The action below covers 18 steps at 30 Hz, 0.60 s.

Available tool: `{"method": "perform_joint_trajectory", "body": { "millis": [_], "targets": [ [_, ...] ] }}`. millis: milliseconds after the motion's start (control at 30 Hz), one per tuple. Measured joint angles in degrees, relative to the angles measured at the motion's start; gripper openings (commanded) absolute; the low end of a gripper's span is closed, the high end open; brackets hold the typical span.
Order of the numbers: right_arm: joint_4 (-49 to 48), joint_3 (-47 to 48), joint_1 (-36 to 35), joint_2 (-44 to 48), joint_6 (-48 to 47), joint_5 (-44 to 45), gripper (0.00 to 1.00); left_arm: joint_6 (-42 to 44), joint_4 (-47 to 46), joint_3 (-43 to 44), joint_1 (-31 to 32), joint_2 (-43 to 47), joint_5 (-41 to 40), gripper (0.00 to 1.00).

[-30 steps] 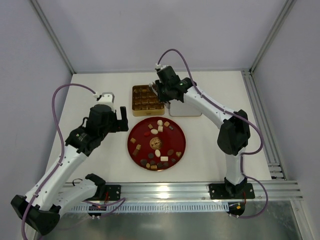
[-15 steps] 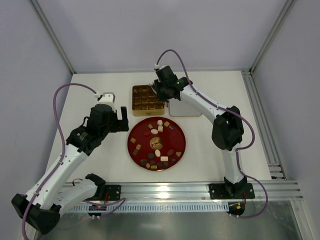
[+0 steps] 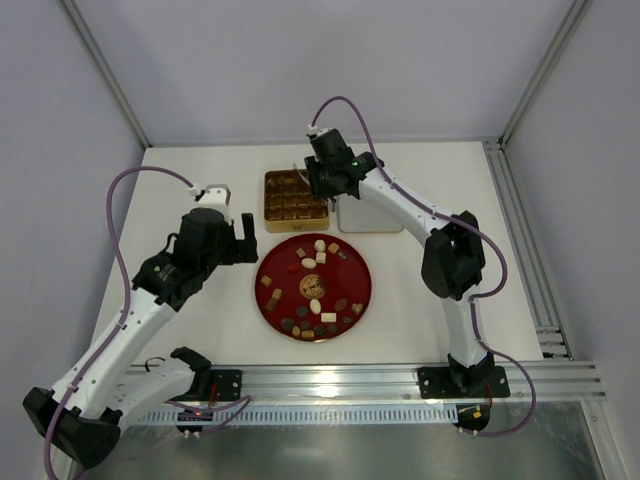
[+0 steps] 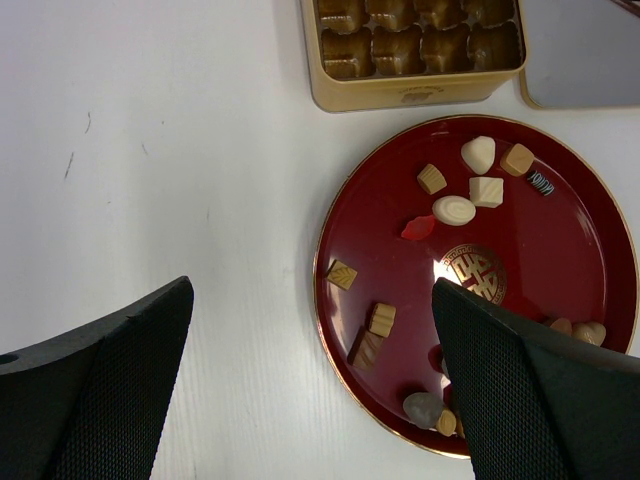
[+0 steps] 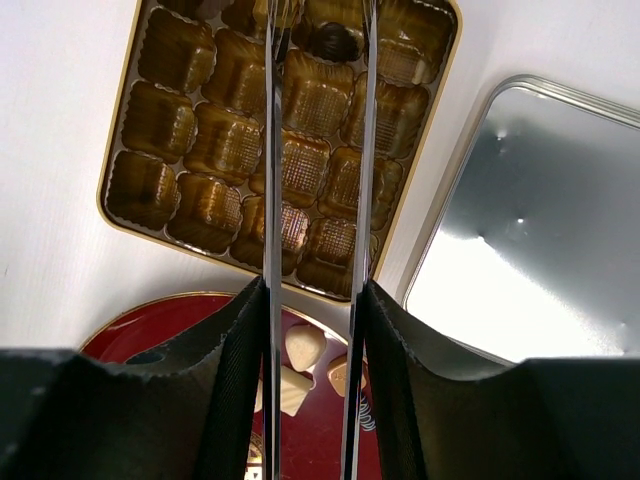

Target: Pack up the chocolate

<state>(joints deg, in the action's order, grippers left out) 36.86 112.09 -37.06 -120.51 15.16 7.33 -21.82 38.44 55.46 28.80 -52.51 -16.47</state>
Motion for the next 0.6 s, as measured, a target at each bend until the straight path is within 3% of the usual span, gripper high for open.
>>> {"method": "perform_joint_trajectory", "body": {
  "millis": [367, 600],
  "targets": [
    [0.9, 0.4, 0.0, 0.7, 0.0, 0.0, 0.44, 0.0, 0.0, 0.0, 0.0, 0.0, 0.0, 1.00],
    [1.4, -17.5, -1.7, 16.5, 0.7, 0.3, 0.44, 0.0, 0.0, 0.0, 0.0, 0.0, 0.0, 1.00]
  ]
}}
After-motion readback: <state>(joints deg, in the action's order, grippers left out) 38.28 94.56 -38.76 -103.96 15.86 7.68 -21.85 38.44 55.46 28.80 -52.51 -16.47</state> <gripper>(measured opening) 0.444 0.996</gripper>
